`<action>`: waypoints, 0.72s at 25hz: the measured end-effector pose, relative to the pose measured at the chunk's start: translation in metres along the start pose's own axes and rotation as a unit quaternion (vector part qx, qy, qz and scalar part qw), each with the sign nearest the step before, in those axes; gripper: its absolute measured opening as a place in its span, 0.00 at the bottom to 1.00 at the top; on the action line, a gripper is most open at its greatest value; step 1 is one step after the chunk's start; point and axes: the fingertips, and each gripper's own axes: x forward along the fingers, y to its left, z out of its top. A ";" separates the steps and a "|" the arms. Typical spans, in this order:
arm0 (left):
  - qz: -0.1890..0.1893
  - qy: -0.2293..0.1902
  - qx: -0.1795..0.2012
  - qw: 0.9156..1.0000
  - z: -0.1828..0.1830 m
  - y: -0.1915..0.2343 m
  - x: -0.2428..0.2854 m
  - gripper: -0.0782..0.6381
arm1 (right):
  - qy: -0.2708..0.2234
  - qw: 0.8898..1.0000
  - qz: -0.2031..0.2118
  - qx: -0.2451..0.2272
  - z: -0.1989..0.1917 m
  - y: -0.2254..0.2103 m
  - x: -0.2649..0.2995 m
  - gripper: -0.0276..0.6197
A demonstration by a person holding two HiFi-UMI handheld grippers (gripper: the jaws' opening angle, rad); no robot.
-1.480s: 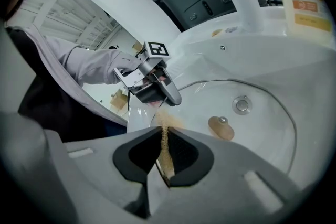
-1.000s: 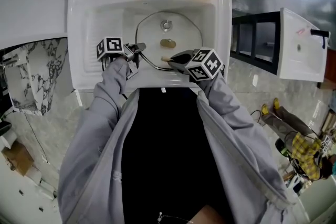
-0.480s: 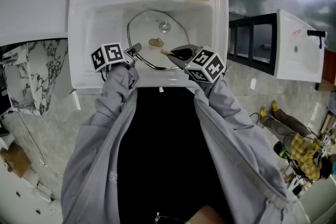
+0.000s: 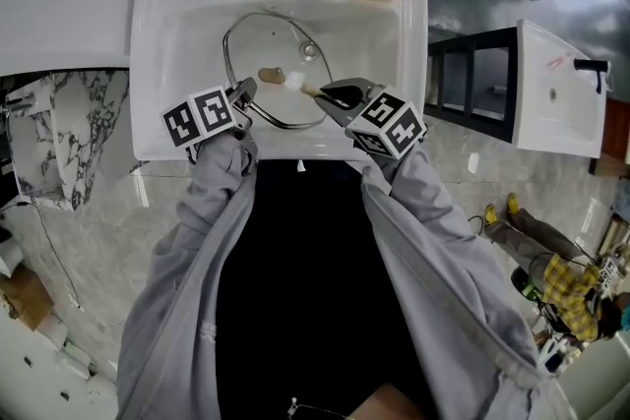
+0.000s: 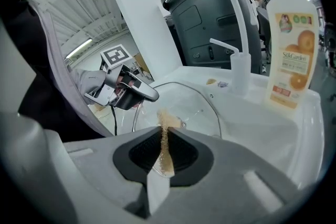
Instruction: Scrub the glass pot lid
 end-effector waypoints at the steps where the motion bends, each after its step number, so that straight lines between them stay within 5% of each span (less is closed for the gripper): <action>1: 0.003 -0.003 0.005 1.000 0.000 -0.001 -0.003 0.24 | 0.001 1.000 -0.001 -0.001 -0.001 0.000 0.000 0.09; 18: 0.037 -0.066 0.064 0.995 0.024 -0.008 -0.053 0.23 | -0.002 1.000 -0.017 -0.001 -0.007 -0.003 -0.014 0.09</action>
